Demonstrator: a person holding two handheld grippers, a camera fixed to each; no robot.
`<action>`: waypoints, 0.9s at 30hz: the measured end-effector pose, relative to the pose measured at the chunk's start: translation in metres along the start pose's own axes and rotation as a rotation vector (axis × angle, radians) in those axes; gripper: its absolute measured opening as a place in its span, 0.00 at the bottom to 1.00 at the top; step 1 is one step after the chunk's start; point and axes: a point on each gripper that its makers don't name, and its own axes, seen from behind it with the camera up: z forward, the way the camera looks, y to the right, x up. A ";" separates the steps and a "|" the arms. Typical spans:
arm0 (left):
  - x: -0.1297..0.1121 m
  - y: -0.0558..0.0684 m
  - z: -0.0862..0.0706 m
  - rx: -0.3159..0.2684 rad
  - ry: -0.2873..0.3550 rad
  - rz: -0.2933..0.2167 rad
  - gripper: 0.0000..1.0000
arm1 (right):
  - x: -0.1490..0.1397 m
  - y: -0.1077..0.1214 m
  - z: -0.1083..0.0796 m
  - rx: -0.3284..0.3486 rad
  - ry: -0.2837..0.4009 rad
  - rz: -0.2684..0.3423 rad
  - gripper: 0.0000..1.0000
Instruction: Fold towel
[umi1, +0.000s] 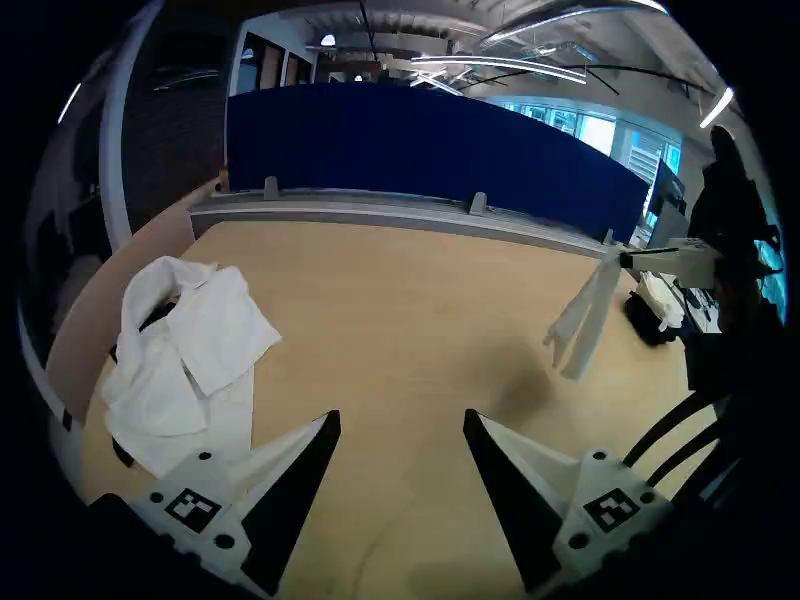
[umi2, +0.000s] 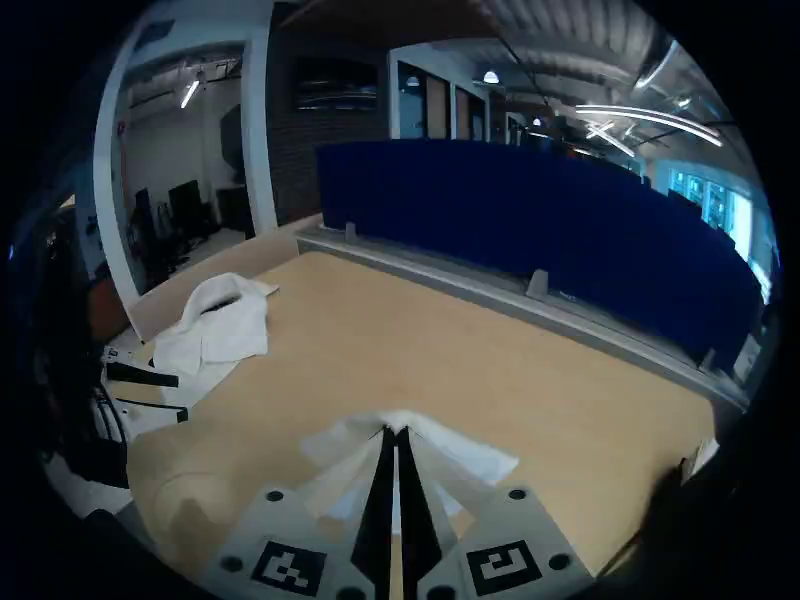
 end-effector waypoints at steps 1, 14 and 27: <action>0.000 0.001 -0.001 -0.002 0.000 0.000 0.91 | 0.001 0.002 -0.003 -0.004 0.004 0.005 0.02; 0.004 0.014 -0.005 -0.018 0.004 0.016 0.91 | -0.007 0.046 -0.046 -0.064 0.008 0.035 0.02; 0.002 0.023 -0.004 -0.014 0.001 0.015 0.91 | -0.019 0.109 -0.076 -0.102 -0.015 0.056 0.02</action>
